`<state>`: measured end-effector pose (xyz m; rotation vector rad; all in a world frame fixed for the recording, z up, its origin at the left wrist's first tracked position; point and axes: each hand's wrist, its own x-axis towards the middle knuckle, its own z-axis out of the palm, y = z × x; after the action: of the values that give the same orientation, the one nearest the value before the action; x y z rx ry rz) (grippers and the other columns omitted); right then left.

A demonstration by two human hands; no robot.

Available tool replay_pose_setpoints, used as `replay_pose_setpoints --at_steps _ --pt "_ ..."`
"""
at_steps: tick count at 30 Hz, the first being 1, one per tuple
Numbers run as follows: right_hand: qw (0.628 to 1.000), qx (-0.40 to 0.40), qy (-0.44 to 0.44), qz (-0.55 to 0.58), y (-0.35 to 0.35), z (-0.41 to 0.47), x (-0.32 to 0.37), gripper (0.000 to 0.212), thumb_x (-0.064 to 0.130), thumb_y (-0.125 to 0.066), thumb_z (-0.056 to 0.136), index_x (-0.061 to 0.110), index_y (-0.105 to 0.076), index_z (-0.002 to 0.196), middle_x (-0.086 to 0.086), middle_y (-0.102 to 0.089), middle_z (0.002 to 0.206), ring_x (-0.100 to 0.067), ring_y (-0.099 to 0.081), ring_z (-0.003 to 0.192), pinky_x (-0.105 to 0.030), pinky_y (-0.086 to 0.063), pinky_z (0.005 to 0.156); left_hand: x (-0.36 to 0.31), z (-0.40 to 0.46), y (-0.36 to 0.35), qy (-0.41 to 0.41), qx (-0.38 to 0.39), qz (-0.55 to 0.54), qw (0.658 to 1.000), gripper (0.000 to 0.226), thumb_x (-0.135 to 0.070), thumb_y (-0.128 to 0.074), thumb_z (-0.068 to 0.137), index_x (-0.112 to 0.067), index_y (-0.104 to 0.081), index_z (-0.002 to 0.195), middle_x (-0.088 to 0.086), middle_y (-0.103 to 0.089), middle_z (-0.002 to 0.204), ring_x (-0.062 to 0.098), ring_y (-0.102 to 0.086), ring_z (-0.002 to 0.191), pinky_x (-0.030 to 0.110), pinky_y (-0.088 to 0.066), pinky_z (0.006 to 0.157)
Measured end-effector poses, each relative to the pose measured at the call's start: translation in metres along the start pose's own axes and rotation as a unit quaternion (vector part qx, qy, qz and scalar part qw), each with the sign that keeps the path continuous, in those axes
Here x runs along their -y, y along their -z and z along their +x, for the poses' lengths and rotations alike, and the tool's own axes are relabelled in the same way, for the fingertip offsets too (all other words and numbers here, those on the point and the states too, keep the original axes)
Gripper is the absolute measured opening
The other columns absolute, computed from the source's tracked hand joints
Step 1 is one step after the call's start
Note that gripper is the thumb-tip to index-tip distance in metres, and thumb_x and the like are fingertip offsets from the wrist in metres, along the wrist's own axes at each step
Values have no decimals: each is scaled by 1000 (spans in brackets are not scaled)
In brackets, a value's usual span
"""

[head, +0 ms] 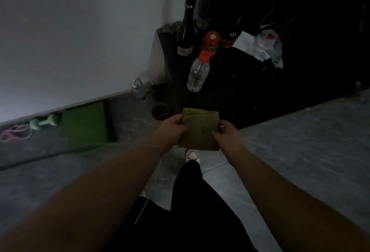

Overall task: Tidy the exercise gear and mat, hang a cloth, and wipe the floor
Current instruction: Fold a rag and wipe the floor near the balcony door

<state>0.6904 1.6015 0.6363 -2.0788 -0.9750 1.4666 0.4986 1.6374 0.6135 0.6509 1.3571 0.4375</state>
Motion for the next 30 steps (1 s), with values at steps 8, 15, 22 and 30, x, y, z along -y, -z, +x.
replay_pose_setpoints --at_steps 8,15,22,30 --pt "984 14 57 -171 10 97 -14 40 15 -57 97 12 -52 136 -9 -59 129 -18 -54 112 -27 -40 88 10 77 -27 23 -130 130 983 47 -18 -73 84 -18 -55 127 11 -66 109 31 -66 99 52 -57 85" --pt "949 29 96 -300 27 118 -21 59 12 -60 91 14 -38 146 -12 -45 143 -28 -45 129 -38 -41 103 17 73 -34 -11 -157 239 958 50 -20 -67 84 -18 -45 129 4 -60 106 28 -63 100 38 -50 79" --pt "776 103 326 -529 25 110 -19 93 10 -64 83 10 -9 158 -8 0 166 -25 6 153 -37 -5 122 30 76 -49 -249 -79 602 754 87 -37 -61 86 -13 -15 156 12 -13 164 30 -3 152 48 -14 121" --pt "740 183 265 -590 28 128 -28 104 19 -64 84 6 11 155 -11 18 164 -26 16 151 -38 -1 123 47 85 -53 -159 -69 646 743 100 -60 -49 89 -11 6 156 12 7 165 28 10 152 44 4 121"
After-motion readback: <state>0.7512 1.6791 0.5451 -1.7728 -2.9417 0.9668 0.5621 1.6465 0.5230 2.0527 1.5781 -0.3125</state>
